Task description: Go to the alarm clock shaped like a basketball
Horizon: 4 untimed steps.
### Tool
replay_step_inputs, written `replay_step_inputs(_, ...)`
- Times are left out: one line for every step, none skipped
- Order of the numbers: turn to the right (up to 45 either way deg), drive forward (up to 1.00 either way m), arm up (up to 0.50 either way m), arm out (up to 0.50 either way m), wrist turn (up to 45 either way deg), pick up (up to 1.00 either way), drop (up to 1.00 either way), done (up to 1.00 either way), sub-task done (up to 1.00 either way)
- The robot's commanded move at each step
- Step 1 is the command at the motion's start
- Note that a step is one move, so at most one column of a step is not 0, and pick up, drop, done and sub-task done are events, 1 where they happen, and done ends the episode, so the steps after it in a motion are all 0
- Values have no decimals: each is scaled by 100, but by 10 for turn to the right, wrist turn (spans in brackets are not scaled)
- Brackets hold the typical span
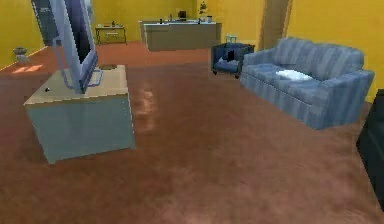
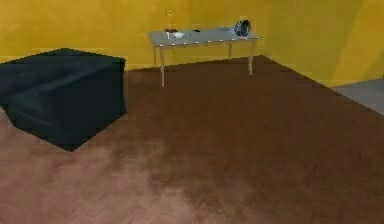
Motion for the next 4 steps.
replay_step_inputs(0,100,0,0,0,0,0,0,0)
replay_step_inputs(0,90,0,0,0,0,0,0,0)
replay_step_inputs(0,100,0,0,0,0,0,0,0)
replay_step_inputs(0,100,0,0,0,0,0,0,0)
